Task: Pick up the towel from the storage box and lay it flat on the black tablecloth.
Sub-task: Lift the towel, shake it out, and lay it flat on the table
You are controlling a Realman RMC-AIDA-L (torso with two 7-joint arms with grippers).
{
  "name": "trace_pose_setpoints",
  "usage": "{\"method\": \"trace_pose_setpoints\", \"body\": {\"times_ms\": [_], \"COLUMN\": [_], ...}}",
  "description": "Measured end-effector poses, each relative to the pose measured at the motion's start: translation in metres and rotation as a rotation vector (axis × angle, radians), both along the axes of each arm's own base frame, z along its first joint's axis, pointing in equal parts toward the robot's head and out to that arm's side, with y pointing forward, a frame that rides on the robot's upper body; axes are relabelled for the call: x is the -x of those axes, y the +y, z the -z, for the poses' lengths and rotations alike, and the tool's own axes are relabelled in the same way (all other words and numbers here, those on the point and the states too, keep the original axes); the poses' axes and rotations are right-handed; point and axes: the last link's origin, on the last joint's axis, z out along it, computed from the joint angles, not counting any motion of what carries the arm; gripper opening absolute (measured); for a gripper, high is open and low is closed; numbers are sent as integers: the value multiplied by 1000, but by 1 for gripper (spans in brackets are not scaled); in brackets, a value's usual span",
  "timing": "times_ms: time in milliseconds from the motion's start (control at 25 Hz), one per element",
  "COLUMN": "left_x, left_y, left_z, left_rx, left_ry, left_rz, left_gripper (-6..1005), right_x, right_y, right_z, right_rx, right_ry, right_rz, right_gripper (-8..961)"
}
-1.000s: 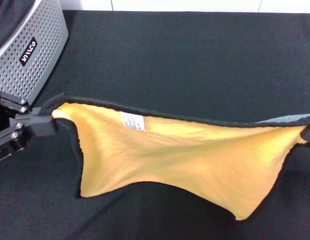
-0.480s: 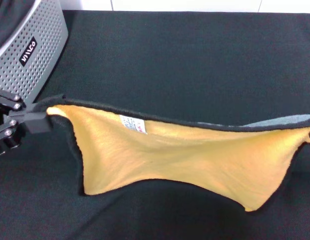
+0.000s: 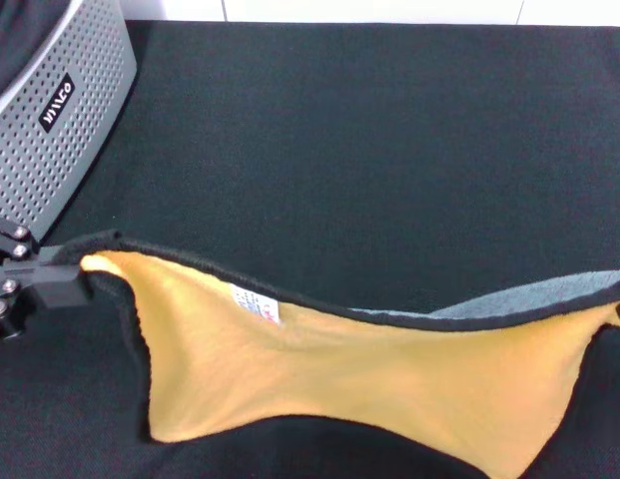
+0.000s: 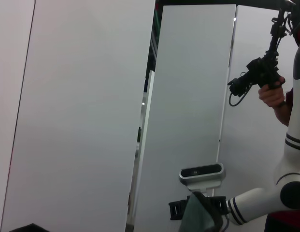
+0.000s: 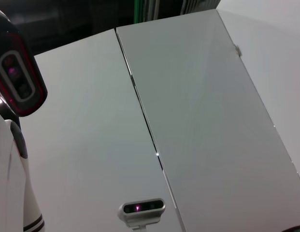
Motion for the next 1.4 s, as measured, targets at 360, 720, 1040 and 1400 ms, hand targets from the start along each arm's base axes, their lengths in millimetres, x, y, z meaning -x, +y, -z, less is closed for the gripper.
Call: {"method": "trace_pose_setpoints", "body": {"times_ms": [360, 720, 1040, 1400], "left_x": [16, 21, 20, 17], "left_y": [32, 71, 105, 143], "left_z": [12, 26, 30, 69], "left_rx": [-40, -124, -258, -332], "left_ry": [47, 100, 174, 350], "left_rz": [-73, -102, -144, -146], "left_gripper": [29, 30, 31, 32], "right_x": [-5, -3, 4, 8], "right_y": [32, 92, 139, 170], "right_z": [13, 15, 16, 43], "right_rx": [-47, -115, -152, -152], "right_ry": [-112, -209, -296, -421], "right_rz": [97, 167, 212, 280], "right_gripper": [26, 27, 28, 28]}}
